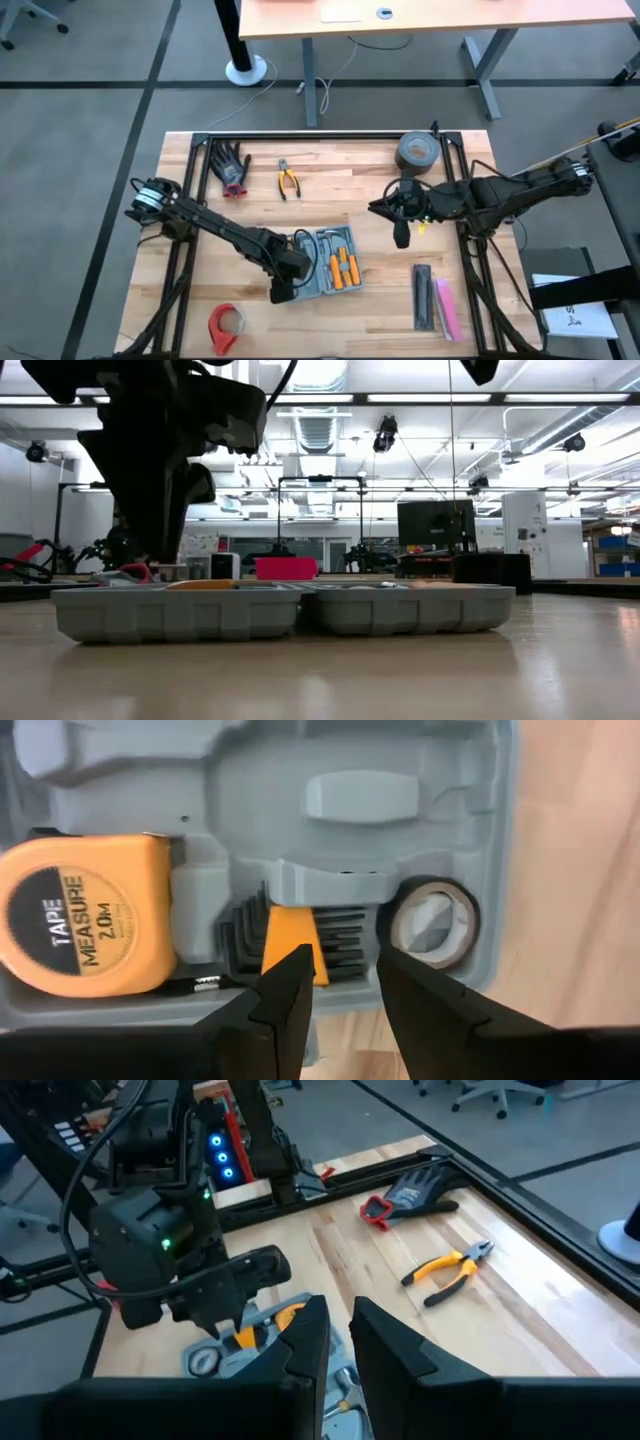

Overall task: Prefit tool cases
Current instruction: Put the hex keys into the gray tool box

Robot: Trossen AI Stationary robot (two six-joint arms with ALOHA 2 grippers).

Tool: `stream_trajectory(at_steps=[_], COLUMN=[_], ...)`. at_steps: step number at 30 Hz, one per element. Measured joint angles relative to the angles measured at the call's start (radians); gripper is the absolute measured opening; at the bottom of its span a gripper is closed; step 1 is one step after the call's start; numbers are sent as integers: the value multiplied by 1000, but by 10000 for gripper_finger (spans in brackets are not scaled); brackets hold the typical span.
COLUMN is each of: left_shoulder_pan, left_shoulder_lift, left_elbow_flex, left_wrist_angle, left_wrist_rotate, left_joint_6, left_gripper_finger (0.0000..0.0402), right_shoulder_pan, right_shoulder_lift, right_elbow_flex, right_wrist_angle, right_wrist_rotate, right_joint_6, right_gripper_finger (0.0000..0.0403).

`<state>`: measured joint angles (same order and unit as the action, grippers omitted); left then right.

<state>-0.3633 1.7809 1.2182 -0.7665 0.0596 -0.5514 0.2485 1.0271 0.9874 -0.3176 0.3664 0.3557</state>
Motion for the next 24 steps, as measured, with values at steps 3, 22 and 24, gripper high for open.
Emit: stream_trajectory(at_steps=[3,22,24], left_shoulder_pan=[0,20,21], left_shoulder_lift=[0,16,11], left_elbow_flex=[-3,-72,-37], left_wrist_angle=[-14,36,15], left_wrist_rotate=[-46,-7,-17], left_joint_6=[8,6,13], left_gripper_finger=[125,116,116], right_shoulder_pan=[0,0,0], right_shoulder_lift=[5,18,20], right_elbow_flex=[0,0,0], right_wrist_angle=[-2,-17,-21], right_wrist_rotate=[-1,20,20], right_joint_6=[0,17,18], right_gripper_finger=[32,32,32])
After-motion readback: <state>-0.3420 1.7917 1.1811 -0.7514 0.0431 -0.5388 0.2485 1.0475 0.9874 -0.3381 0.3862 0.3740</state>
